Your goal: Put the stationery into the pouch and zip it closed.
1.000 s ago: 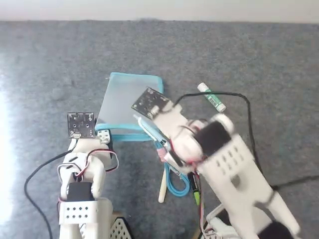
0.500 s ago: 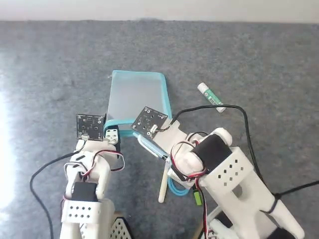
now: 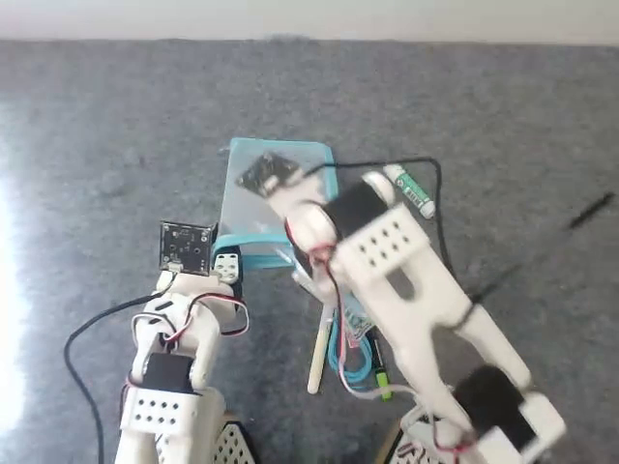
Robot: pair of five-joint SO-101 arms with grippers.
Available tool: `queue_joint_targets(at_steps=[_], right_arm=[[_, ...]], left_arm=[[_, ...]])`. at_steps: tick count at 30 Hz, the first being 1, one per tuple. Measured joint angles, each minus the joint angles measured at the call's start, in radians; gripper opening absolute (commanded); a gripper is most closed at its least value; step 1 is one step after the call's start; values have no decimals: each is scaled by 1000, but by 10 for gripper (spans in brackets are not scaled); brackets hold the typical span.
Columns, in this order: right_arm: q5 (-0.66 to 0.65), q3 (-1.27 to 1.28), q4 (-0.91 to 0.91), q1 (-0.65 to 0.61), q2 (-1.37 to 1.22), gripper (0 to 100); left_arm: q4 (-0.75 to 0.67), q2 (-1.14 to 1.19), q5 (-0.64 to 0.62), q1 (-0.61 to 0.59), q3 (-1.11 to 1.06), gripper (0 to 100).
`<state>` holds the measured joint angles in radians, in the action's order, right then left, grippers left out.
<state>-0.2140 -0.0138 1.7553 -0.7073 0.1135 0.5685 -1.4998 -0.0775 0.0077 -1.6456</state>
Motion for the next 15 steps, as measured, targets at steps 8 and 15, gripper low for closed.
queue_joint_targets(at_steps=[8,15], right_arm=[[28,-267,0,2,-129,302],[66,-351,0,2,-129,354]], left_arm=[[0,0,14,2,0,12],[2,0,14,2,0,12]])
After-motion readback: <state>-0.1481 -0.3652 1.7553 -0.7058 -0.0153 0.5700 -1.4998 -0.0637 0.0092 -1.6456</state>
